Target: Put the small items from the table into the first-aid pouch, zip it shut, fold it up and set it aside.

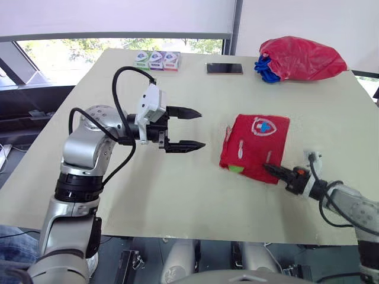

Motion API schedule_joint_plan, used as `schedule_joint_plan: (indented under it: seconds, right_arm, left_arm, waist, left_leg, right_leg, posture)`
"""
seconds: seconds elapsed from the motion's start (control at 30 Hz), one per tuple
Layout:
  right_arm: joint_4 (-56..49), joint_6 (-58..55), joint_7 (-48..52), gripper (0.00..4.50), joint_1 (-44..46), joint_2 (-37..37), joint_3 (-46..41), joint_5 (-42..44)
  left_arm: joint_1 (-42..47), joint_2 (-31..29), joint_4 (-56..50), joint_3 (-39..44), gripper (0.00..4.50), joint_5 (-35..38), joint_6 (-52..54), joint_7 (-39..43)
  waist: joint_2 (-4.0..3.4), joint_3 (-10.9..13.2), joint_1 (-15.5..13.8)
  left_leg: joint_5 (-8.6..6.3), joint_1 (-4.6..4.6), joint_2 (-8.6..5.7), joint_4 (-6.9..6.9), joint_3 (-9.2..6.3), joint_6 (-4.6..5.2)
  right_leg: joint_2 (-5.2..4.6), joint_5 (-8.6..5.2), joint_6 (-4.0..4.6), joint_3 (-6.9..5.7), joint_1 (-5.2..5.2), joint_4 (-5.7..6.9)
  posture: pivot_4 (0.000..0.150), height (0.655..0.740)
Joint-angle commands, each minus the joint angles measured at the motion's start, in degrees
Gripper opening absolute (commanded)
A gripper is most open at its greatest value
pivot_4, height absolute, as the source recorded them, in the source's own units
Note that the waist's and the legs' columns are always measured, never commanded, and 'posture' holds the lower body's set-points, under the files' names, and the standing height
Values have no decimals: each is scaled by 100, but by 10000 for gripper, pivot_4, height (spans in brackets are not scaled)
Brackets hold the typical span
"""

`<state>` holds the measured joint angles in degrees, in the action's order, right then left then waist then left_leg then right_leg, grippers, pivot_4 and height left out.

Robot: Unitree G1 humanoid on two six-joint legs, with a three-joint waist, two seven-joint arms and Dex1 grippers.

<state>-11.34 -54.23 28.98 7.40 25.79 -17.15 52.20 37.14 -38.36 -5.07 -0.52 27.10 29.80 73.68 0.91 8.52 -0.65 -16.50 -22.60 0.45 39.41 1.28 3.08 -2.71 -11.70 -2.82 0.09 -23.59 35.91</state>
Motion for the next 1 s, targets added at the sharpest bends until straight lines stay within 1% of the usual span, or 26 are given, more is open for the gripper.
schedule_joint_plan:
  seconds: [0.03, 0.23, 0.27, 0.4, 0.47, 0.57, 0.7, 0.77, 0.83, 0.87, 0.9, 0.97, 1.0]
  right_arm:
    - [240, 518, -582, 221, 581, -298, -615, 104]
    - [1226, 1326, -1672, 221, 1712, -973, -1079, -93]
    - [1466, 1545, -1888, 221, 1943, -1094, -1176, -154]
    - [2557, 2693, -3089, 221, 2866, -1669, -1736, -384]
    - [2813, 3053, -3406, 221, 3058, -1865, -1867, -463]
    - [3037, 3545, -3606, 221, 3183, -2061, -1812, -730]
    - [2928, 3660, -3553, 221, 2994, -2423, -1364, -1047]
    - [2745, 3505, -3450, 9684, 2832, -2459, -1193, -1106]
    - [2406, 3101, -3361, 17796, 2548, -2416, -1035, -995]
    - [2190, 2854, -3363, 23385, 2392, -2372, -992, -891]
    - [1915, 2587, -3375, 29969, 2226, -2335, -986, -711]
    - [1293, 1981, -3288, 36998, 1842, -2161, -888, -383]
    - [1036, 1747, -3225, 43505, 1667, -2050, -805, -310]
  left_arm:
    - [246, 41, -125, 180, 45000, 174, 192, -353]
    - [306, 129, -212, 237, 45000, 318, 357, -742]
    - [328, 163, -230, 256, 45000, 355, 367, -812]
    - [341, 206, -337, 265, 45000, 448, 401, -973]
    - [330, 210, -373, 250, 45000, 474, 396, -1025]
    - [311, 216, -407, 242, 45000, 509, 366, -1081]
    - [260, 232, -481, 250, 45000, 568, 377, -1176]
    - [233, 222, -496, 256, 45000, 589, 379, -1205]
    - [179, 198, -495, 279, 45000, 603, 390, -1221]
    - [141, 181, -495, 287, 45000, 602, 386, -1219]
    - [92, 164, -491, 295, 45000, 594, 366, -1211]
    - [-41, 128, -473, 310, 45000, 549, 266, -1189]
    - [-104, 113, -463, 318, 45000, 527, 223, -1185]
  waist:
    - [0, 1, -11]
    - [-8, 7, 10]
    - [-18, 13, 20]
    - [-22, 15, 89]
    - [-22, 14, 94]
    - [-23, 14, 144]
    - [-26, 16, 194]
    - [-27, 15, 221]
    - [-27, 15, 231]
    - [-27, 15, 229]
    - [-27, 15, 230]
    - [-27, 15, 209]
    - [-28, 15, 203]
  left_leg:
    - [0, 0, -1, 0, 0, 0]
    - [1, -2, -2, -13, -5, -3]
    - [2, -4, -2, -12, -1, -5]
    - [3, -1, -6, -13, 1, -5]
    - [11, 0, -6, -15, -3, -18]
    - [16, 0, -5, -23, -3, -27]
    - [16, -1, -4, -27, 3, -29]
    - [16, 0, -4, -27, 2, -29]
    - [16, 1, -4, -27, 1, -28]
    - [16, 1, -3, -27, 0, -28]
    - [16, 1, -3, -27, -2, -27]
    - [14, 0, -3, -27, -4, -25]
    - [14, 0, -3, -26, -4, -24]
  right_leg:
    - [0, 0, 0, 0, -1, 0]
    - [0, 0, 2, -6, -3, -1]
    - [0, 1, 1, -3, -5, -1]
    - [-2, 1, 1, 7, -5, 1]
    - [-1, 1, 1, 3, -5, 2]
    - [-2, 1, 2, -1, -5, 1]
    - [-2, 1, 2, 8, -9, -2]
    - [-2, 1, 2, 8, -8, -1]
    - [-3, 1, 2, 8, -8, 2]
    - [-4, 1, 2, 6, -8, 3]
    - [-5, 1, 2, 4, -7, 3]
    - [-7, 1, 2, 1, -6, 3]
    - [-8, 1, 2, 2, -6, 3]
  posture:
    - [1500, 7400]
    - [1500, 7400]
    - [1500, 7400]
    - [1500, 7400]
    - [1500, 7400]
    - [1500, 7400]
    - [1500, 7400]
    - [1500, 7400]
    - [1500, 7400]
    - [1500, 7400]
    - [1500, 7400]
    - [1500, 7400]
    - [1500, 7400]
